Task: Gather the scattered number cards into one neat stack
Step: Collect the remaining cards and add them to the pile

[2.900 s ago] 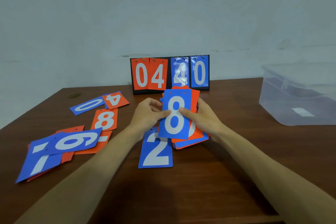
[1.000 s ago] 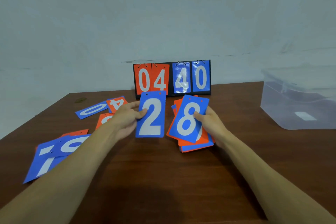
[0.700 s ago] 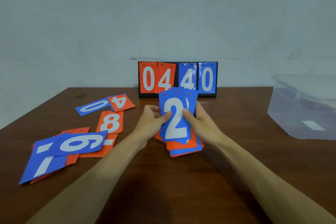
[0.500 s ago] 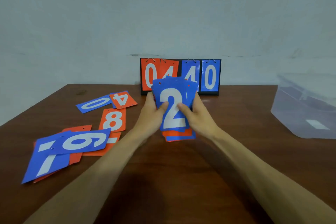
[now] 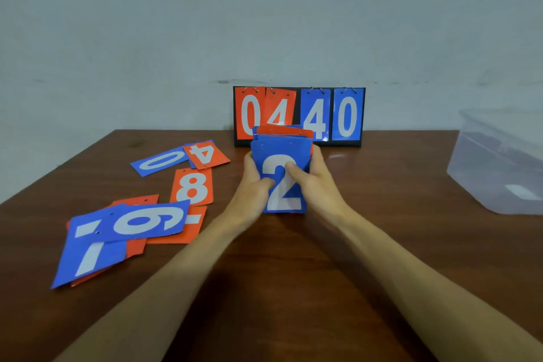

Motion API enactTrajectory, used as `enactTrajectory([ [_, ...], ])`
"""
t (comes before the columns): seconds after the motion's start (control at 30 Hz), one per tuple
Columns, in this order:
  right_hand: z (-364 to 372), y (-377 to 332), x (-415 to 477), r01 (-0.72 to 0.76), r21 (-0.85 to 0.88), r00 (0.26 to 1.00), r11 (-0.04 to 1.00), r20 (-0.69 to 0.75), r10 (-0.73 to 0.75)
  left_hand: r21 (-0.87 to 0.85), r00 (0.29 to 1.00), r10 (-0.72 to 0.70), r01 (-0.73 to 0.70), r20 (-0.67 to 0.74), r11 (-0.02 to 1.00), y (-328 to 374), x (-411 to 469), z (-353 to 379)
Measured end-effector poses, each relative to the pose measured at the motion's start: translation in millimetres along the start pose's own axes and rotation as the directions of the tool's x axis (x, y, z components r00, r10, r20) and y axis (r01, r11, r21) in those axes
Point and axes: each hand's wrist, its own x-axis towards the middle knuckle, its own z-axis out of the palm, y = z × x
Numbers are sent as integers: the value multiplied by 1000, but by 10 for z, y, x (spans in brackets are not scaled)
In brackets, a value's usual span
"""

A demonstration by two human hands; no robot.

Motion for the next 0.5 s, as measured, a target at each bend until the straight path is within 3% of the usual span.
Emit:
enactTrajectory([
  [0.1, -55, 30, -13, 17, 18, 999, 1000, -41, -16, -9, 999, -43, 43, 8, 999, -64, 0, 32],
  [0.23, -82, 88, -48, -9, -135, 998, 991, 53, 17, 223, 995, -28, 7, 94, 975, -77, -36, -3],
  [0.33, -54, 66, 12, -22, -192, 1000, 981, 16, 25, 343, 984, -68, 8, 165, 939, 19, -68, -161],
  [0.4, 26, 23, 61, -69, -192, 998, 979, 4, 71, 467, 981, -90, -1, 173, 884, 79, -85, -374],
  [0.5, 263, -31, 71, -180, -153, 979, 972, 71, 193, 659, 996, -38, -23, 77, 752, 98, -154, -886],
])
